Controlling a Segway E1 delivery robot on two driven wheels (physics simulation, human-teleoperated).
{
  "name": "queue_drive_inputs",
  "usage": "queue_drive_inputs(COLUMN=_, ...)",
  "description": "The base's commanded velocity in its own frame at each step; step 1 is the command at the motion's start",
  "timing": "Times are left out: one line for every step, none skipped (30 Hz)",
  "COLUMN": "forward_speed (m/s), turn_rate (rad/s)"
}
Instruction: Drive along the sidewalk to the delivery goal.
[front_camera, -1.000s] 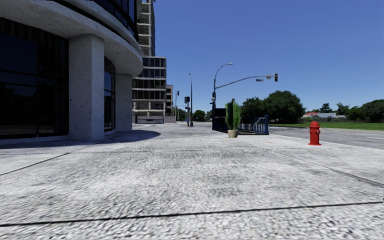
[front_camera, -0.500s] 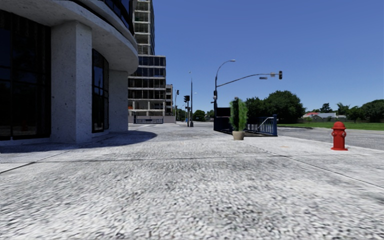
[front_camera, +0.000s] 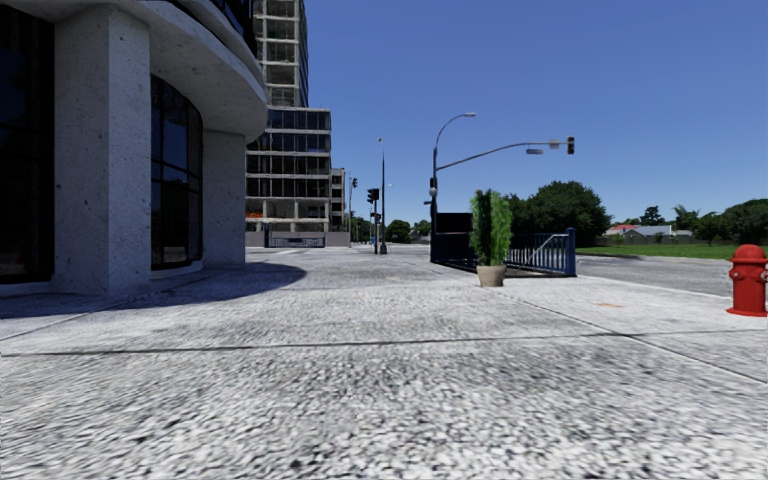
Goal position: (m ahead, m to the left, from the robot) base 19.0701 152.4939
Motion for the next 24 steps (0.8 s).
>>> queue_drive_inputs(forward_speed=2.0, turn_rate=0.0)
queue_drive_inputs(forward_speed=2.0, turn_rate=0.0)
queue_drive_inputs(forward_speed=2.0, turn_rate=0.0)
queue_drive_inputs(forward_speed=2.0, turn_rate=0.0)
queue_drive_inputs(forward_speed=2.0, turn_rate=0.0)
queue_drive_inputs(forward_speed=2.0, turn_rate=0.0)
queue_drive_inputs(forward_speed=2.0, turn_rate=0.0)
queue_drive_inputs(forward_speed=2.0, turn_rate=0.0)
queue_drive_inputs(forward_speed=2.0, turn_rate=0.0)
queue_drive_inputs(forward_speed=1.98, turn_rate=0.0)
queue_drive_inputs(forward_speed=1.96, turn_rate=0.0)
queue_drive_inputs(forward_speed=1.95, turn_rate=0.0)
queue_drive_inputs(forward_speed=1.95, turn_rate=0.0)
queue_drive_inputs(forward_speed=1.95, turn_rate=0.0)
queue_drive_inputs(forward_speed=1.95, turn_rate=0.0)
queue_drive_inputs(forward_speed=1.94, turn_rate=0.0)
queue_drive_inputs(forward_speed=1.94, turn_rate=0.0)
queue_drive_inputs(forward_speed=1.94, turn_rate=0.0)
queue_drive_inputs(forward_speed=1.94, turn_rate=0.0)
queue_drive_inputs(forward_speed=1.94, turn_rate=0.0)
queue_drive_inputs(forward_speed=1.94, turn_rate=0.0)
queue_drive_inputs(forward_speed=1.93, turn_rate=0.0)
queue_drive_inputs(forward_speed=1.93, turn_rate=0.0)
queue_drive_inputs(forward_speed=1.93, turn_rate=0.0)
